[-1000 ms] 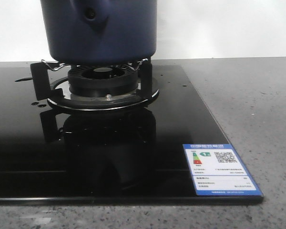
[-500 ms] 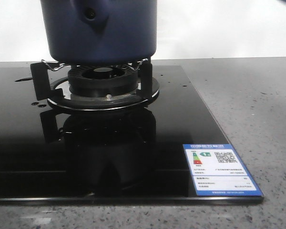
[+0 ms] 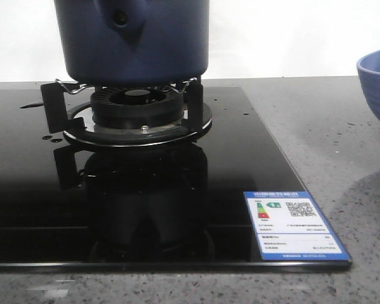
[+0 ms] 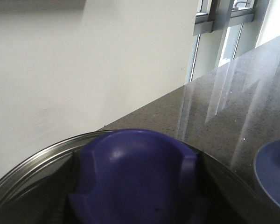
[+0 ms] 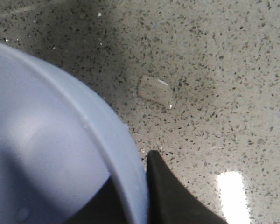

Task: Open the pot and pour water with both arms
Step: 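Carry the bowl back and lower it onto the counter with right gripper, then lower the glass lid back onto the saucepan with left gripper and release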

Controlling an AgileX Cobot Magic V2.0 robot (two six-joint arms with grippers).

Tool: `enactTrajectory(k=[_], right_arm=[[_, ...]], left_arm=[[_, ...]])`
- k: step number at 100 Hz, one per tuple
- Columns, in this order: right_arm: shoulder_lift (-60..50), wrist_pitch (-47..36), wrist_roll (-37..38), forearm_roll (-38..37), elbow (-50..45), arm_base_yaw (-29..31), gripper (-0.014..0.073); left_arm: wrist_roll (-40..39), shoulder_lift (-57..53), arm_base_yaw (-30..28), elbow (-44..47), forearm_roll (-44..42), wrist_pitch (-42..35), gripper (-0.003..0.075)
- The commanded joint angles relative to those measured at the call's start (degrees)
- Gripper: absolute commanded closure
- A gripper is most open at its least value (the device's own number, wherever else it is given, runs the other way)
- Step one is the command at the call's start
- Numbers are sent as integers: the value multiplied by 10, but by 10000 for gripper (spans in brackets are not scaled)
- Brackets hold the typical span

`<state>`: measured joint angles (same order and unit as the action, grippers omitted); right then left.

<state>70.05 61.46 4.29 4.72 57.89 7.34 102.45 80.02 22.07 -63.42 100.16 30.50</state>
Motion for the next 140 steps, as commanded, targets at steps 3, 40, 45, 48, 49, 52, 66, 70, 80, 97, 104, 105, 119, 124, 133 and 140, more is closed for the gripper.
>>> enactTrajectory(k=[3, 40, 45, 48, 49, 52, 66, 70, 80, 97, 104, 105, 119, 124, 133, 140], right_arm=[[-20, -20, -6, 6, 13, 3, 630], [-22, -14, -6, 6, 15, 3, 249], [-28, -15, -6, 6, 18, 3, 230], [-34, -15, -6, 7, 21, 3, 225], [-37, -15, -6, 7, 23, 3, 225], [-43, -15, -6, 9, 28, 3, 225], [-84, -19, -6, 13, 67, 3, 225], [-98, -19, -6, 14, 83, 3, 225], [-129, -19, -6, 15, 118, 3, 225], [-167, -20, -6, 24, 162, 3, 225], [-177, -21, -6, 38, 173, 3, 225], [-177, -21, -6, 40, 175, 3, 225], [-189, -27, -6, 50, 176, 3, 225], [-189, -26, -6, 50, 176, 3, 225], [-189, -26, -6, 50, 176, 3, 225], [-189, -33, -6, 50, 176, 3, 225]], left_arm=[[10, -11, 4, -25, 30, 21, 437], [10, 2, 4, -25, 18, -16, 437], [10, 3, 4, -25, 18, -16, 437], [10, 3, 4, -25, 18, -16, 437], [10, 3, 4, -25, 18, -16, 437], [10, 6, 4, -25, 18, -16, 437], [10, 21, 4, -25, 18, -4, 437], [10, 24, 4, -25, 20, 3, 437], [10, 32, 4, -25, 22, 3, 437], [10, 35, 4, -25, 22, -2, 437], [10, 36, 4, -25, 22, -3, 437], [10, 36, 4, -25, 22, -3, 437], [11, 36, 4, -25, 22, -8, 412], [12, 36, 4, -25, 22, -8, 354], [12, 35, 4, -28, 22, -8, 205], [12, 30, 4, -30, 22, -8, 125]])
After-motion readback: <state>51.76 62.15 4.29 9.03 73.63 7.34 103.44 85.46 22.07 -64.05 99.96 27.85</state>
